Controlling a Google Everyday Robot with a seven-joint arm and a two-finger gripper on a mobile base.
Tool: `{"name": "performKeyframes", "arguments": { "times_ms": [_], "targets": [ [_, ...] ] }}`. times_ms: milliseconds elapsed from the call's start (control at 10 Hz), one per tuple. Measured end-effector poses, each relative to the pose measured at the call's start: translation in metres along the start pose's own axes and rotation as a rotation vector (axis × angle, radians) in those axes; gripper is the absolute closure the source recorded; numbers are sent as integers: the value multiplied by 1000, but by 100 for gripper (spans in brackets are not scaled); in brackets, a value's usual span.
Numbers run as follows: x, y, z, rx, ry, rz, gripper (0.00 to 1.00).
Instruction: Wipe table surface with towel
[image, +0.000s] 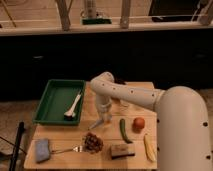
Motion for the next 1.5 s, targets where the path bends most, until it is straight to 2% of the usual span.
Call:
{"name": "performKeyframes", "arguments": {
  "times_ms": [100, 200, 300, 500, 700, 900, 1200, 1500],
  "targets": [
    [5, -3, 0, 0, 29, 32, 100],
    [12, -8, -2, 28, 59, 85, 100],
    [22, -16, -4, 73, 82, 139, 100],
    [24, -30, -8, 146, 77, 170, 100],
    [14, -43, -8, 188, 28, 152, 100],
    [5, -49, -7, 196, -16, 114, 100],
    [-7, -46, -3, 176, -66, 59, 100],
    [-9, -47, -2, 171, -73, 50, 100]
  ]
}}
